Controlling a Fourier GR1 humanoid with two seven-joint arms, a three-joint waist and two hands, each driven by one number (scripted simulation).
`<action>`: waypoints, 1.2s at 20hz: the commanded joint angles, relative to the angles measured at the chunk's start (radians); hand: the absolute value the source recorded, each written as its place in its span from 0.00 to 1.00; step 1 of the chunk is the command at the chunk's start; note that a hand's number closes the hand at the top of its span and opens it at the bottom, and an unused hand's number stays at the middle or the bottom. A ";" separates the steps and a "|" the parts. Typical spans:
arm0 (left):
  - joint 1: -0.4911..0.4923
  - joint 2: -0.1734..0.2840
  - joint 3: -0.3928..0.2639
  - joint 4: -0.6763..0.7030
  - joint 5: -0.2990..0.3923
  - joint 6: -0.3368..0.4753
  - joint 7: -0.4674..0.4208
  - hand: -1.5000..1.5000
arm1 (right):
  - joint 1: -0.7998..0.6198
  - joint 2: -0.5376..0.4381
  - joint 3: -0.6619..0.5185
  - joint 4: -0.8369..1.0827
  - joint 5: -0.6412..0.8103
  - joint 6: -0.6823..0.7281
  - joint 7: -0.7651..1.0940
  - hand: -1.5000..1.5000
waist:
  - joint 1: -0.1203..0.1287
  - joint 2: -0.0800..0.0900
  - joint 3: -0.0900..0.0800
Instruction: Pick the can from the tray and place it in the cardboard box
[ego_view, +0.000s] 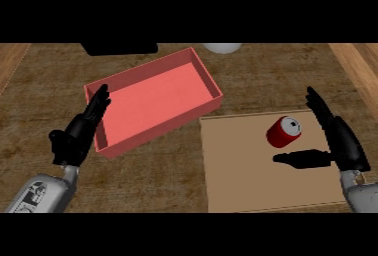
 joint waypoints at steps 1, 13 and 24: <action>-0.014 -0.009 -0.073 -0.030 -0.025 -0.053 -0.001 0.50 | 0.073 -0.179 0.075 0.068 0.302 -0.075 0.033 0.00 | 0.005 0.005 -0.002; -0.044 -0.019 -0.081 -0.080 -0.035 -0.093 0.077 0.50 | 0.075 -0.400 0.150 -0.508 0.502 0.217 0.587 0.00 | 0.043 0.002 0.002; -0.027 -0.062 -0.067 -0.059 -0.093 -0.121 0.044 0.50 | -0.176 -0.225 0.137 -0.526 0.178 0.512 0.998 0.00 | 0.069 0.010 0.004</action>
